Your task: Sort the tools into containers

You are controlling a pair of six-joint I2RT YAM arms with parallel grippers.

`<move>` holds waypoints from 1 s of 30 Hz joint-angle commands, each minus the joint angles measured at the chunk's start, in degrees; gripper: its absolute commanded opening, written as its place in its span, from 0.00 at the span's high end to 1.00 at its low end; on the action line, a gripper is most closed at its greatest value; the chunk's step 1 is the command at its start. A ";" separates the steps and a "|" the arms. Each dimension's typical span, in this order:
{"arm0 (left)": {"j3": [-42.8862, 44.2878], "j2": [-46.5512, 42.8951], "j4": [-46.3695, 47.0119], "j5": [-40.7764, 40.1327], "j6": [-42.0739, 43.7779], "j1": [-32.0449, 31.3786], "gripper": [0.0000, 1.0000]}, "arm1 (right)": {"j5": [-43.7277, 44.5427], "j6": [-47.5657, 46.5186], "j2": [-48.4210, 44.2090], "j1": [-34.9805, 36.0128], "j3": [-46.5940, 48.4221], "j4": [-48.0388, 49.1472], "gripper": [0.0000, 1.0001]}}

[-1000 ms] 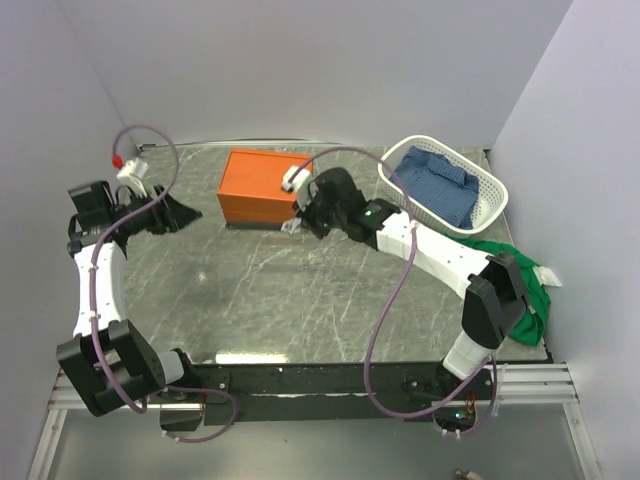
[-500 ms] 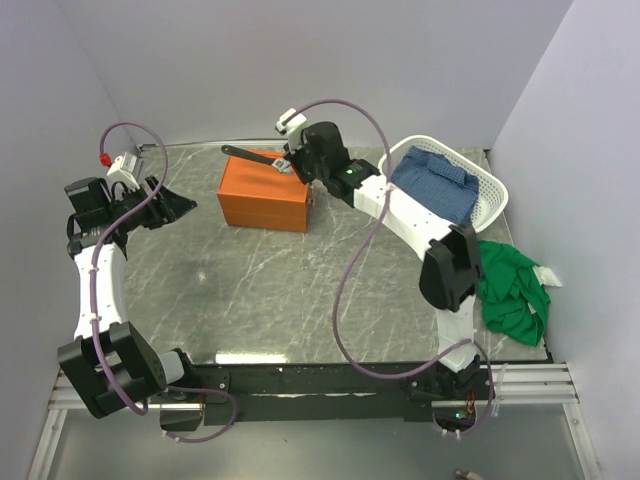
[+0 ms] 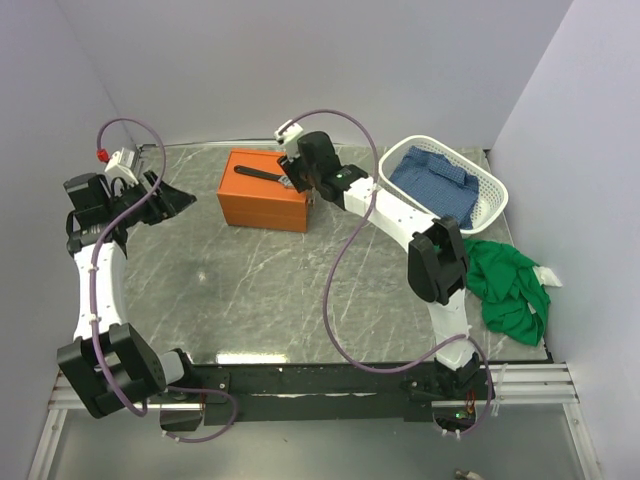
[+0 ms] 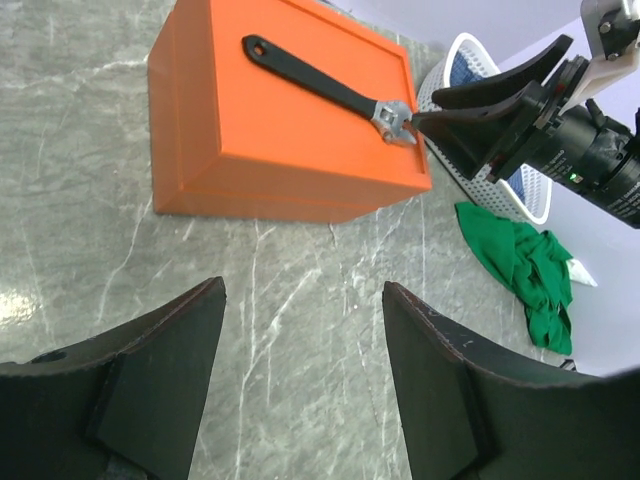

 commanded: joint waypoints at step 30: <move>-12.35 -9.15 16.42 -34.58 -2.11 -18.25 0.03 | 30.12 -1.98 -62.85 -1.78 -52.74 -11.37 0.00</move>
